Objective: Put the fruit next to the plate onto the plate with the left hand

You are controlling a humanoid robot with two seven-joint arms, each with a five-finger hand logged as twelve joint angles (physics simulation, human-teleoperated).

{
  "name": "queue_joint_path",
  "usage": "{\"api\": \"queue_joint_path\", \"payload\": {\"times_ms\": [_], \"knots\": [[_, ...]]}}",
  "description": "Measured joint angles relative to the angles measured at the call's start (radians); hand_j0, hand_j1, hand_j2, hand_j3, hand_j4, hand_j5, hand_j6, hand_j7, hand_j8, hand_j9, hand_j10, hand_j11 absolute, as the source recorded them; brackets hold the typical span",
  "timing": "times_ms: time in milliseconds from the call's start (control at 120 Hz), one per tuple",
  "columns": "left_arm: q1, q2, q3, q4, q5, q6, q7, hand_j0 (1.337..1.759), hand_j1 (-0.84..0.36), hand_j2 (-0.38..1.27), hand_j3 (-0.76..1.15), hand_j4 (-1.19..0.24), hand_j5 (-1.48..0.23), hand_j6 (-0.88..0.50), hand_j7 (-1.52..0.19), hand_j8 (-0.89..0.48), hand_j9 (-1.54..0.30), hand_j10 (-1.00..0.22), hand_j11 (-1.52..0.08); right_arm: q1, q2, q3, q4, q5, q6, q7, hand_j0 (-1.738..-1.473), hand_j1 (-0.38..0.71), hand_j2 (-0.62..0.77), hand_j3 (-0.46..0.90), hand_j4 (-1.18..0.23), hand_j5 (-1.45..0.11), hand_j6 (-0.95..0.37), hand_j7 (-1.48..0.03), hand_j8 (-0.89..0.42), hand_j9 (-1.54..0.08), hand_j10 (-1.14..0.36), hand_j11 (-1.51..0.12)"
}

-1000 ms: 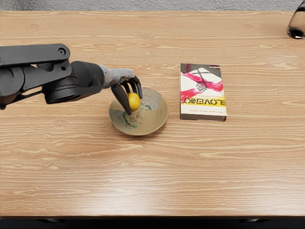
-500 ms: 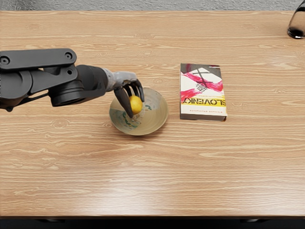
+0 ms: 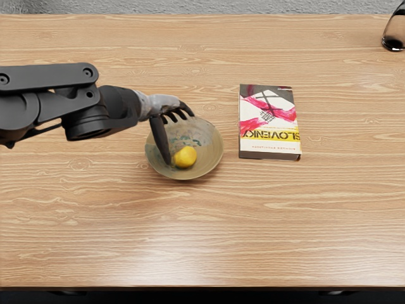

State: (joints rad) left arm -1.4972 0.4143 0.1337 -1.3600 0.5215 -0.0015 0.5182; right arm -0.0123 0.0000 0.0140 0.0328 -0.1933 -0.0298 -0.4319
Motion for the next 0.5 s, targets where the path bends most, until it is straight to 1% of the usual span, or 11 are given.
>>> {"api": "queue_joint_path", "payload": {"times_ms": [150,400,500], "knots": [[-0.002,0.091,-0.048,-0.008,-0.065,-0.053,-0.007,1.658,0.24,0.03,0.00,-0.10,-0.13,-0.09,-0.13,-0.09,-0.13,-0.10,-0.13,0.000,0.000,0.000,0.000,0.000,0.000,0.000,-1.658,-0.35,0.00,0.00,0.00,0.00,0.00,0.00,0.00,0.00,0.00,0.00],[-0.002,0.249,-0.170,-0.012,-0.227,-0.291,-0.017,1.658,0.29,0.01,0.00,-0.05,-0.06,-0.05,-0.06,-0.05,-0.06,-0.05,-0.06,0.000,0.000,0.000,0.000,0.000,0.000,0.001,-1.658,-0.35,0.00,0.00,0.00,0.00,0.00,0.00,0.00,0.00,0.00,0.00],[0.000,0.298,-0.198,-0.013,-0.302,-0.376,-0.045,1.658,0.30,0.01,0.00,-0.04,-0.05,-0.04,-0.05,-0.04,-0.05,-0.04,-0.05,0.000,0.000,0.000,0.000,0.000,0.000,0.000,-1.658,-0.35,0.00,0.00,0.00,0.00,0.00,0.00,0.00,0.00,0.00,0.00]]}}
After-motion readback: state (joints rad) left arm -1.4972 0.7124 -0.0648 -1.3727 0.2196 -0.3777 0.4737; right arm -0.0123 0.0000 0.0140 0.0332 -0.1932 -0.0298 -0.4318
